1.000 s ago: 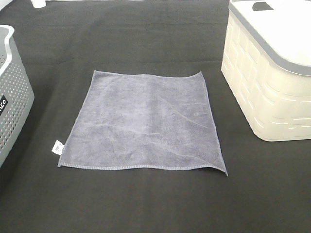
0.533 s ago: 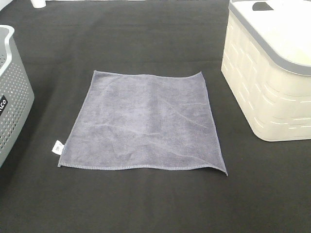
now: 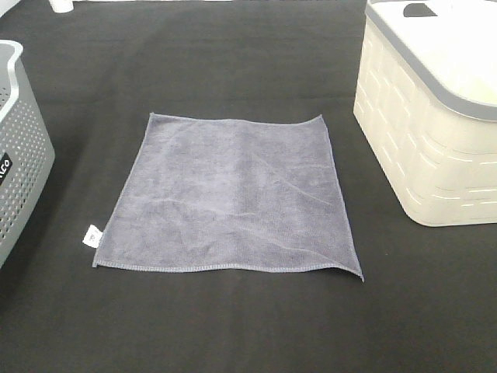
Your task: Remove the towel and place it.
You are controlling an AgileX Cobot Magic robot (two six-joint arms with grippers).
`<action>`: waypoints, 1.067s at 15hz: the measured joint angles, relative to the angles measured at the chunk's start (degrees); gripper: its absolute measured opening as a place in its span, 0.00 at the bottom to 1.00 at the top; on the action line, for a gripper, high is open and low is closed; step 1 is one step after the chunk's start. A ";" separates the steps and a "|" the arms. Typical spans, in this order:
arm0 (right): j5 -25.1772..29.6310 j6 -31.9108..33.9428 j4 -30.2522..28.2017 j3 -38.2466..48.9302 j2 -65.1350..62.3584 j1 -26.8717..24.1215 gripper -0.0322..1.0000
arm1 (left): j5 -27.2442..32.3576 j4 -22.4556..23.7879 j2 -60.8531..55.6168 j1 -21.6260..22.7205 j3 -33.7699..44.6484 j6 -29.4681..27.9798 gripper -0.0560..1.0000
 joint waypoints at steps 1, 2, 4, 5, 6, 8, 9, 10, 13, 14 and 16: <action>0.34 0.00 0.00 0.00 -1.09 0.00 0.75 | 0.00 0.00 0.00 0.00 0.00 0.00 0.76; 0.40 0.00 0.00 0.11 -2.58 0.00 0.75 | 0.00 0.00 0.00 0.00 0.00 0.00 0.76; 0.00 -0.23 0.00 0.86 -6.19 0.00 0.75 | 0.00 -0.11 -0.34 0.00 0.00 0.00 0.76; -0.06 -1.15 0.63 1.03 -7.85 0.00 0.75 | 0.00 -0.17 -1.43 0.00 0.00 0.00 0.76; -0.06 -2.06 1.49 1.09 -9.17 0.00 0.75 | 0.00 -0.17 -3.44 0.00 0.00 0.17 0.76; -0.40 -3.55 2.64 1.09 -11.97 0.00 0.75 | 0.00 -0.17 -9.17 0.00 0.00 0.29 0.76; -0.52 -4.13 2.92 1.09 -13.69 0.00 0.75 | 0.00 -0.17 -11.75 0.00 0.00 0.46 0.76; -0.52 -4.47 2.92 1.09 -15.41 0.00 0.75 | 0.00 -0.52 -12.61 0.00 0.00 0.86 0.76; -0.52 -4.53 2.86 1.09 -19.77 0.00 0.75 | 0.00 -0.52 -12.78 0.00 0.00 2.41 0.76; -0.52 -4.53 2.81 1.09 -19.77 0.00 0.75 | 0.00 -0.52 -12.78 0.00 0.00 2.81 0.76; -0.52 -4.53 2.81 1.09 -19.77 0.00 0.75 | 0.00 -0.80 -12.78 0.00 0.06 3.50 0.76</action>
